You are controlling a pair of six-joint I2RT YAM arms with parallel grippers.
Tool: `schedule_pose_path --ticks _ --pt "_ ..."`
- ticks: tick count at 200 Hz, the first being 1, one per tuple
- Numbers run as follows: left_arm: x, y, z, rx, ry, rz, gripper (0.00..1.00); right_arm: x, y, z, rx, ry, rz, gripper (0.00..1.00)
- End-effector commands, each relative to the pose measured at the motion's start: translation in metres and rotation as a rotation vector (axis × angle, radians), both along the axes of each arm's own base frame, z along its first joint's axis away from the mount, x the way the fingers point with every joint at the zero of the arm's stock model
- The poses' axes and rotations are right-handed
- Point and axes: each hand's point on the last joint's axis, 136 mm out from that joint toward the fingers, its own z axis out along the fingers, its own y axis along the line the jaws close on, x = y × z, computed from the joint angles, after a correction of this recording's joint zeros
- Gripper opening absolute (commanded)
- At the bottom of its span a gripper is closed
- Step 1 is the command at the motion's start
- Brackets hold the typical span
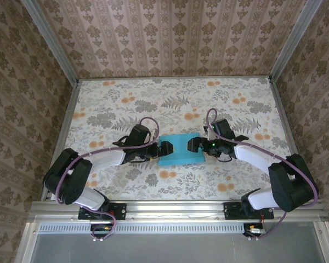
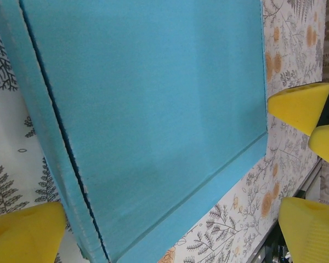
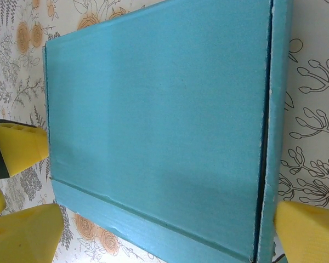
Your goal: Fold the paper box
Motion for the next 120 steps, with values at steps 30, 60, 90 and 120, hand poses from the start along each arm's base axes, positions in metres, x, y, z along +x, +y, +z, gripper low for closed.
schedule_pose_path --ticks 30,60,90,120 --pt "0.0008 -0.0031 0.0177 -0.025 -0.026 -0.011 1.0 -0.0005 0.0025 0.0034 -0.004 -0.007 0.012 1.0" --pt "0.0023 -0.0049 0.0175 -0.029 -0.026 -0.012 1.0 -0.0007 0.0029 0.003 -0.005 -0.006 0.013 1.0" --pt "0.0025 -0.007 0.0168 -0.035 -0.022 -0.012 1.0 -0.0019 0.0021 0.0026 -0.006 -0.005 0.012 1.0" --pt "0.0034 -0.009 0.0212 -0.051 -0.03 -0.014 1.0 -0.0015 0.0033 0.0041 0.001 -0.009 0.015 1.0"
